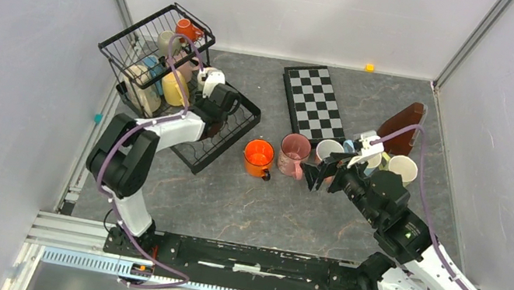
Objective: Unload the cups from the dish rack
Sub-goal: Adjust the cup in the dish rack, then unload the cup from the dish rack, then place the cup at the center of the board.
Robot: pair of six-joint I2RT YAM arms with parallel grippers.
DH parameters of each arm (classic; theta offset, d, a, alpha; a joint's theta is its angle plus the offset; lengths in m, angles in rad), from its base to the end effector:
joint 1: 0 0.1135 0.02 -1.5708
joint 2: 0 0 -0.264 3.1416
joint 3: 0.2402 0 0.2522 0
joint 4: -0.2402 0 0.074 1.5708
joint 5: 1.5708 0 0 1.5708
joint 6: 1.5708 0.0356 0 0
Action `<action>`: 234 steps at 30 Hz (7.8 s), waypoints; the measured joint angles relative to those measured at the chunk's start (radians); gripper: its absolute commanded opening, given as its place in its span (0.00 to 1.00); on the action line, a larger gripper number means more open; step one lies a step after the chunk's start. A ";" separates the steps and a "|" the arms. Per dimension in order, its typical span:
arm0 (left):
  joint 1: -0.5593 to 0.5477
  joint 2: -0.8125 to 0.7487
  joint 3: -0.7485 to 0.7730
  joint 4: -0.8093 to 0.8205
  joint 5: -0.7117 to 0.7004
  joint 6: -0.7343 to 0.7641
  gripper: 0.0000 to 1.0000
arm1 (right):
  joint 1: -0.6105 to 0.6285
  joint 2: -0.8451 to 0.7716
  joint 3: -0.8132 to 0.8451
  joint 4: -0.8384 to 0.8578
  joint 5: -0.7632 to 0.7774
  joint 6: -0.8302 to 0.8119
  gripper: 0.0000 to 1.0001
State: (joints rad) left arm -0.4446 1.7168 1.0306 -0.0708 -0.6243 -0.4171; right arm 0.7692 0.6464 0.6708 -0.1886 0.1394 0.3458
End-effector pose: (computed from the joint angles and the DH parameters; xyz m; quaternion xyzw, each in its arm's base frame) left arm 0.3346 -0.1364 0.1952 -0.1095 0.8756 0.0990 0.4600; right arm 0.1187 0.1081 0.3206 -0.1158 0.7533 0.2963 0.5756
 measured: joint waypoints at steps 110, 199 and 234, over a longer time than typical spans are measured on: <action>-0.416 -0.536 0.187 -0.245 0.650 -0.319 0.02 | -0.280 0.634 -0.161 1.547 -0.596 1.032 0.72; -0.445 -0.736 0.087 -0.296 0.736 -0.240 1.00 | -0.304 0.284 0.426 -0.988 0.122 0.118 0.00; -0.445 -0.711 0.087 -0.298 0.758 -0.240 1.00 | -0.626 0.520 0.200 -0.716 -0.093 -0.117 0.20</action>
State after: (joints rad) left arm -0.8898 1.0054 1.1172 -0.3687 0.1337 -0.6575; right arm 0.1432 1.1664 0.8707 -0.9047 0.0463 0.2283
